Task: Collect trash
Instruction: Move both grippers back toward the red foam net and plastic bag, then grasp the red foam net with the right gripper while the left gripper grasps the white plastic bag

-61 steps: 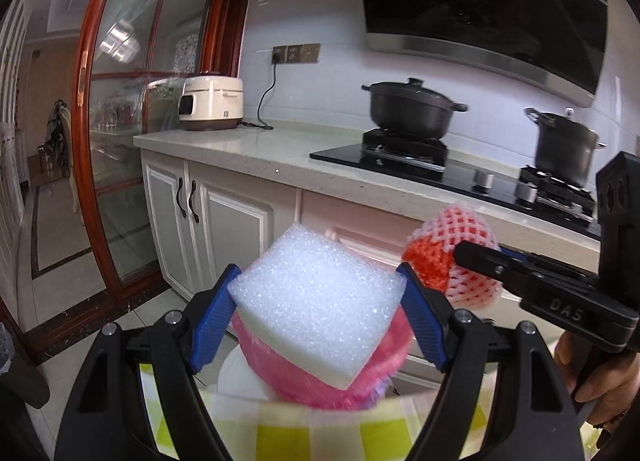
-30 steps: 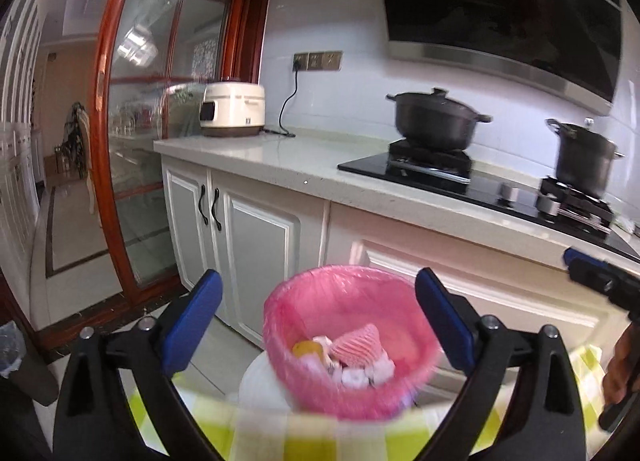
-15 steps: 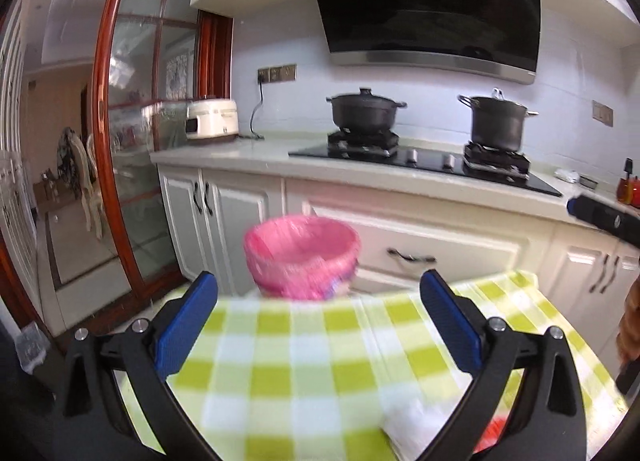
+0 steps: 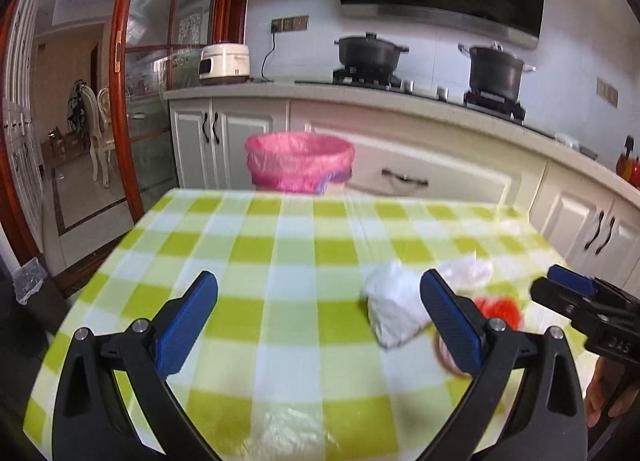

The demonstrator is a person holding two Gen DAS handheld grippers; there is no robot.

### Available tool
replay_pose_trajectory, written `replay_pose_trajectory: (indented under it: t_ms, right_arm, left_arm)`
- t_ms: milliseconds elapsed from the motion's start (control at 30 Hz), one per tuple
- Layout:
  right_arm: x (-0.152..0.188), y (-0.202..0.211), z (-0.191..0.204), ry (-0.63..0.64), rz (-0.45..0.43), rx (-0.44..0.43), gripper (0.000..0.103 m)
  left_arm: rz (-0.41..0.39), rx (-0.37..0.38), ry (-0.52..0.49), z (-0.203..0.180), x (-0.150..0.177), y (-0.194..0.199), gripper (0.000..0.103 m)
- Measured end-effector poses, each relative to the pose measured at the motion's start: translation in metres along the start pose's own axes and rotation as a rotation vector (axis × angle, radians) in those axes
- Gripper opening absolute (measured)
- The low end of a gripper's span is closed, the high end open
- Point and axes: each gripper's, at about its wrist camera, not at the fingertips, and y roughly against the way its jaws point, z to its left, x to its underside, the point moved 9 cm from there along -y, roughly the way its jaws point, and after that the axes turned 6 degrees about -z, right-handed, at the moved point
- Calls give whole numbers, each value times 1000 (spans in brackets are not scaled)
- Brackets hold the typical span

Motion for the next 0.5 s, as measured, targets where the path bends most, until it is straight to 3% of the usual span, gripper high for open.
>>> replay_pose_trajectory:
  t_ms: [200, 300, 500]
  right_arm:
    - [29, -25, 5, 16, 83, 8, 74]
    - [36, -33, 10, 31, 110, 16, 80]
    - [40, -47, 8, 32, 160, 48, 82]
  left_arm:
    - [18, -6, -10, 1, 16, -3, 98]
    - [19, -6, -10, 2, 16, -5, 98]
    - [28, -5, 10, 7, 17, -12, 98]
